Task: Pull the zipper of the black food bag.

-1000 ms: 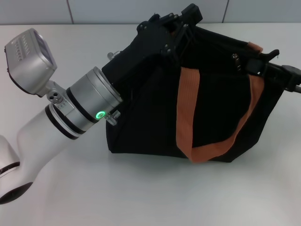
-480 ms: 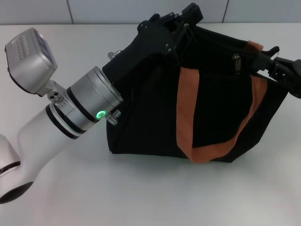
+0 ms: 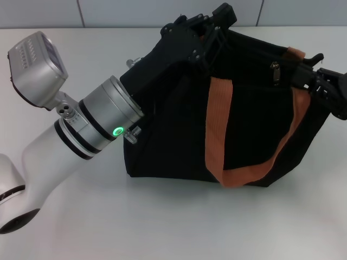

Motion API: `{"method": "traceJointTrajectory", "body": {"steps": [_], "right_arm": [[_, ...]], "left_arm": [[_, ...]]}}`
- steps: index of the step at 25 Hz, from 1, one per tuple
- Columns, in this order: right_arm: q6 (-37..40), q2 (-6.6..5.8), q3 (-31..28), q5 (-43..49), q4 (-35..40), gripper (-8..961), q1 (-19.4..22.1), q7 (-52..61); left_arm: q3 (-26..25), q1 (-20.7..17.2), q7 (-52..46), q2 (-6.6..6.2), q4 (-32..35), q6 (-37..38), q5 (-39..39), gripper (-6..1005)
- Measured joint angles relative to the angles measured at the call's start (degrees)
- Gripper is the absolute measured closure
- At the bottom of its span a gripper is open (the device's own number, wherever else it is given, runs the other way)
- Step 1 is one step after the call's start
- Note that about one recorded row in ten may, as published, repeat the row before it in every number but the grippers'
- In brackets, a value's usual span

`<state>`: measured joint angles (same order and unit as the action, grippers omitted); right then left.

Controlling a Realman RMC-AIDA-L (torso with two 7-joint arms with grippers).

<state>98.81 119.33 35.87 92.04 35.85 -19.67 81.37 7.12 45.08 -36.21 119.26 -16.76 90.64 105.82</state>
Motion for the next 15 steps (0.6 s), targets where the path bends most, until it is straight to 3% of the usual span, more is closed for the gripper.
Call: {"method": "traceJointTrajectory", "body": {"steps": [8,15], "right_arm": [[0.58,0.11,0.02,0.15,-1.03,774,-0.33,-2.75],[-0.06,0.06,-0.35,0.01,-1.07,775,-0.57,-2.35]], "left_arm": [[0.01,0.85,-0.41,0.00,-0.41,0.77,0.03,982],[0.01,1.31,-0.02,0.00,-1.02,0.94,0.02,982]]}}
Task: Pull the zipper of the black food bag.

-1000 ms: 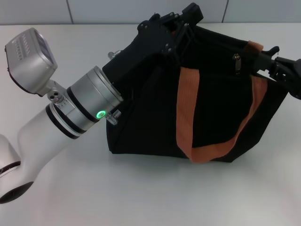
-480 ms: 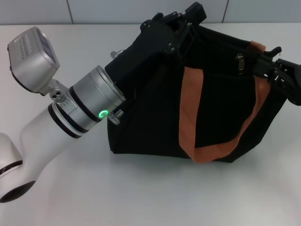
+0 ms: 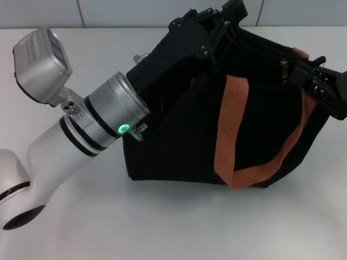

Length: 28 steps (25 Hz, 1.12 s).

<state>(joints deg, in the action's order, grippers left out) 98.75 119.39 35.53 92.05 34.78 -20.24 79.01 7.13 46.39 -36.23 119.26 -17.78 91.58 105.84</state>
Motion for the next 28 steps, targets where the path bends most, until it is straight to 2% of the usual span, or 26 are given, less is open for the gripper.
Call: {"method": "traceJointTrajectory", "body": {"steps": [12,28], "right_arm": [[-1.64,-0.11,3.62,0.50,0.14,776,-1.51,1.19],[-3.07,-0.18,3.19,-0.01,0.03,778,-1.40,3.46]], "left_arm": [[-0.03,0.51,0.02,0.00,0.05,-0.95,-0.03,981],[-0.63,0.65,0.02,0.00,0.19,-1.63,-0.02,981]]}}
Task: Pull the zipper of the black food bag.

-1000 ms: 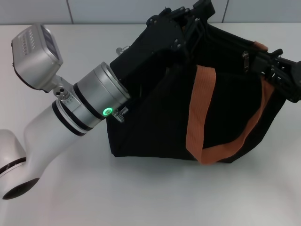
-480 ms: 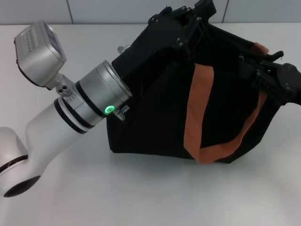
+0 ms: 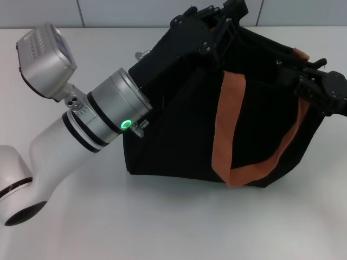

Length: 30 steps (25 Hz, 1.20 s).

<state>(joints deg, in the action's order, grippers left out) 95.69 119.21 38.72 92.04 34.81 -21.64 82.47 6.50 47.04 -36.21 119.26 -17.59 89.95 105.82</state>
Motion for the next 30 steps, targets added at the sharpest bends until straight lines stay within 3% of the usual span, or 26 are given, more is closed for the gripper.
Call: {"method": "traceJointTrajectory", "body": {"steps": [19,24,30], "right_arm": [[-0.41,0.11,0.46,0.59,0.04,785,-0.78,1.52],[-0.43,0.07,0.91,0.60,0.08,939,-0.93,1.55],[-1.92,0.06,0.75,0.63,0.11,948,-0.71,2.04]], "left_arm": [[0.01,-0.17,0.00,0.00,-0.16,-0.04,0.00,982],[0.01,-0.28,0.00,0.00,-0.16,0.04,0.00,981],[-0.04,-0.29,0.00,0.00,-0.15,0.04,0.01,981]]}}
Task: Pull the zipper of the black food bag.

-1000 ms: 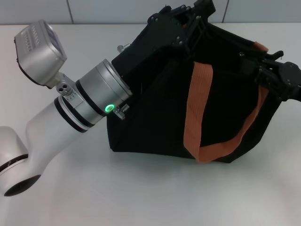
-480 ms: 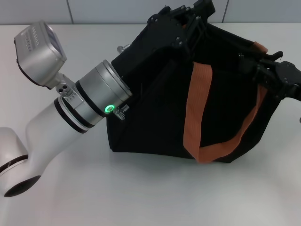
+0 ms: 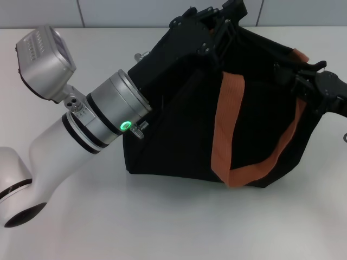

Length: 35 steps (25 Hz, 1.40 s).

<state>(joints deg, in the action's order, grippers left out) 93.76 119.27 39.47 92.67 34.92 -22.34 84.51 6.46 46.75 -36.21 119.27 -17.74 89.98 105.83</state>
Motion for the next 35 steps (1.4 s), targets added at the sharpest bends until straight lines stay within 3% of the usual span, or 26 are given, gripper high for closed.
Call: {"method": "traceJointTrajectory", "body": {"steps": [14,22,32,35], "right_arm": [[-3.84,-0.16,-0.97,0.04,0.72,952,1.69,6.31],[-1.25,-0.19,-2.19,-0.24,1.65,939,3.22,6.86],[7.33,-0.20,-14.23,-0.41,0.05,900,7.10,5.28],[9.63,-0.38,-17.89,-0.43,-3.04,816,8.14,1.39]], "left_arm": [[-1.23,-0.21,0.00,0.00,0.41,0.11,0.02,982],[-1.46,-0.26,0.00,0.00,0.54,0.07,-0.02,982],[-4.27,-3.01,0.00,0.00,1.81,-1.52,-0.07,982],[-5.32,-4.39,0.00,0.00,2.67,-3.65,-0.09,981]]}}
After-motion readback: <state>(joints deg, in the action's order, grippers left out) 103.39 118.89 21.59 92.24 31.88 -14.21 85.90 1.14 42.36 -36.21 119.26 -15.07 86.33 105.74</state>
